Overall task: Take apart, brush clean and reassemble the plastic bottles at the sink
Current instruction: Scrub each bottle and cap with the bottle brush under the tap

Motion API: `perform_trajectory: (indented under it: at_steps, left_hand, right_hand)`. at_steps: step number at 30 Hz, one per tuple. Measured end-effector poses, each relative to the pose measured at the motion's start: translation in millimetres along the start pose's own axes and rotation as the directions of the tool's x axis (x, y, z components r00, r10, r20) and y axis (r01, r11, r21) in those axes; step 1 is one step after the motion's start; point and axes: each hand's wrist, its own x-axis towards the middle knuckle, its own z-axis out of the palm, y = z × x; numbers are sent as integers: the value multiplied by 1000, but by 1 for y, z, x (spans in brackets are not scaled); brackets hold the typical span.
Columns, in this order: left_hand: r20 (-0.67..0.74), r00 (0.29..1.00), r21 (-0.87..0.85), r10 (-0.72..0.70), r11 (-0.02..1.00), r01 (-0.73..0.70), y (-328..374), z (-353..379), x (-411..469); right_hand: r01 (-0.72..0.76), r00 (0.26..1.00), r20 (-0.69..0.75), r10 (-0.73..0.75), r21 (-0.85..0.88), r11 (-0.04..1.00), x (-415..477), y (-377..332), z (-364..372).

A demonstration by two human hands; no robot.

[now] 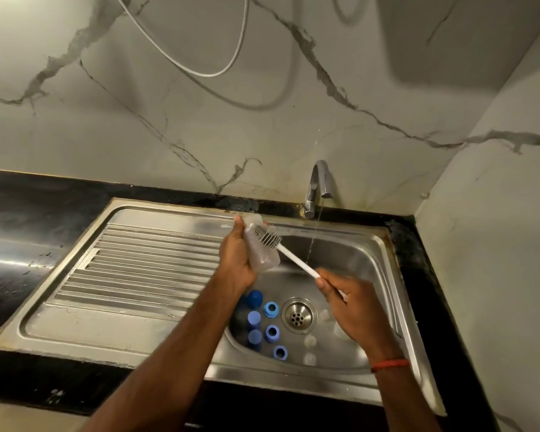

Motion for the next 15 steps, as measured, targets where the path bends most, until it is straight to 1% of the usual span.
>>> perform_trajectory:
  at_steps: [2, 4, 7, 9, 11, 13, 15]
  left_hand:
    - [2, 1000, -8, -18, 1000, 18, 2, 0, 1]
    - [8, 1000, 14, -17, 1000, 17, -2, 2, 1]
    - [21, 999, 75, 48, 996, -50, -13, 10, 1]
    - [-1, 990, 207, 138, 969, -135, -20, 18, 2]
    - [-25, 982, 299, 189, 938, -173, -26, 23, 3]
    - [-45, 979, 303, 198, 937, -176, -30, 24, 3]
    - [-41, 980, 269, 194, 947, -177, -31, 23, 4]
  right_hand:
    - [-11, 1000, 23, 9, 103, 995, -11, 8, 0]
    - [-28, 1000, -1, 29, 131, 991, -16, 14, 1]
    - [-38, 998, -50, 42, 71, 997, -11, 20, 4]
    - [-39, 995, -90, 44, 55, 998, -5, 22, 6]
    - [-31, 994, -106, 38, 68, 997, 1, 23, 9]
    - [-32, 993, -113, 40, 77, 997, 7, 26, 11]
    - [-30, 994, -100, 37, 74, 997, 10, 29, 11]
